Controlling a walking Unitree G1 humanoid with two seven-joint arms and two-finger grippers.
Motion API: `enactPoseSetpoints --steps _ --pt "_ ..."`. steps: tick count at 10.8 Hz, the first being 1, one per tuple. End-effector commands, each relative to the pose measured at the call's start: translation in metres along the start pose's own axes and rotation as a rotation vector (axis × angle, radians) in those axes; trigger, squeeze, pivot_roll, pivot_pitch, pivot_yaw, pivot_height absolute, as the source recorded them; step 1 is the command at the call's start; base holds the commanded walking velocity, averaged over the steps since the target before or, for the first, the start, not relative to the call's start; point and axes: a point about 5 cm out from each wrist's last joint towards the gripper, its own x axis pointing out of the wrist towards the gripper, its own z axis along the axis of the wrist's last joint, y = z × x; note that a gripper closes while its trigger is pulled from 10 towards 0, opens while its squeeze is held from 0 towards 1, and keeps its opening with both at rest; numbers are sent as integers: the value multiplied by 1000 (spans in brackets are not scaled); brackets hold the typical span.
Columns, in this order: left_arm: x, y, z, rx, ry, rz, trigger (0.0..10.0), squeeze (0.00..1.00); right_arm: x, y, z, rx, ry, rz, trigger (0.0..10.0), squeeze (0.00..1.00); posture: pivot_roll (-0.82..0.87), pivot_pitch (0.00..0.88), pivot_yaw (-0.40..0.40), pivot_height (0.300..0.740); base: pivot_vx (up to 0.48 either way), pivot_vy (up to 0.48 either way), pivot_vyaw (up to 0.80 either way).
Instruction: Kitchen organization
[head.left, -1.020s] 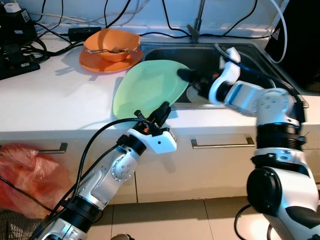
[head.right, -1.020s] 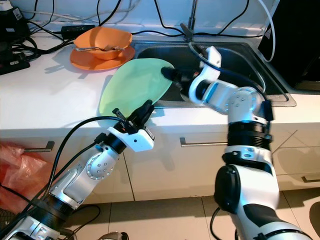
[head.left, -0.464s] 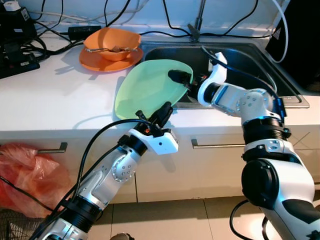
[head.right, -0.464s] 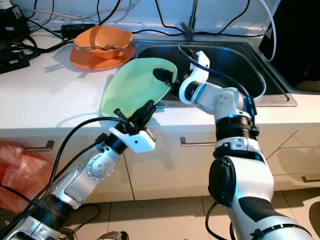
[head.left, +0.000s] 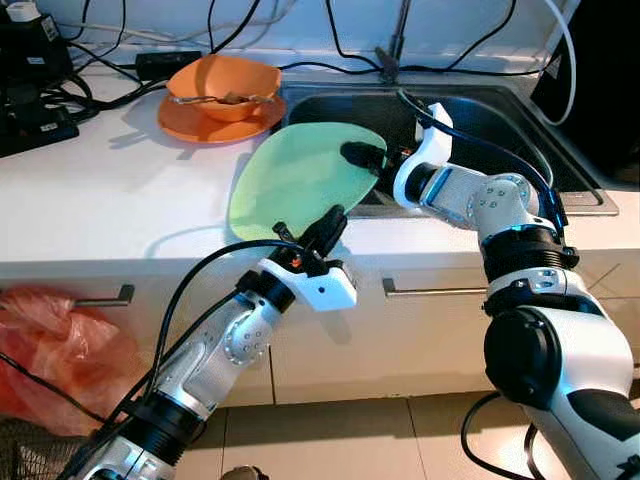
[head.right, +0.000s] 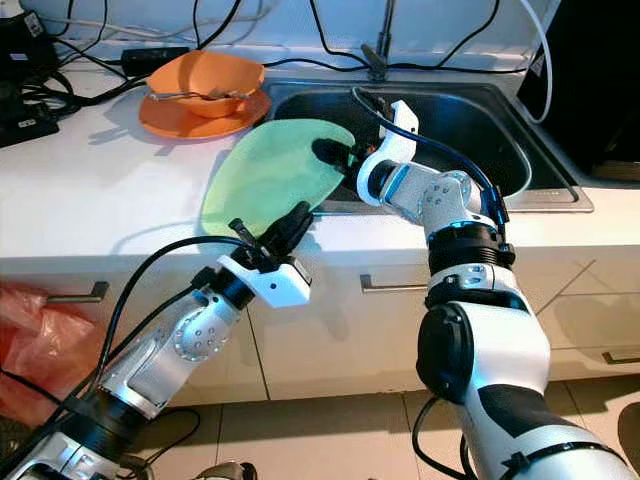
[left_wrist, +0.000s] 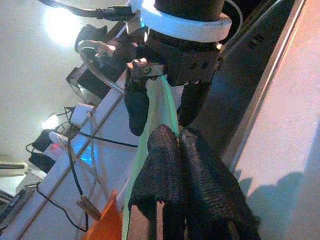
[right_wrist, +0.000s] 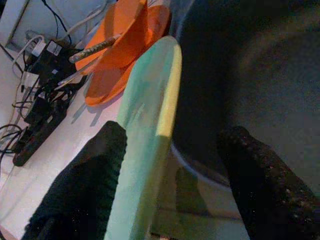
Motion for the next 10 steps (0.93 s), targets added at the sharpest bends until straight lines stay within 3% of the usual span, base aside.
enactPoseSetpoints --steps 1,10 --pt "5 5 7 0 -45 29 0 0 -2 0 10 -11 -30 -25 0 0 20 78 -57 740 0 0 0" --pt "7 5 9 -2 -69 27 0 0 -1 -3 10 4 -18 -11 0 0 14 77 -62 740 0 0 0"
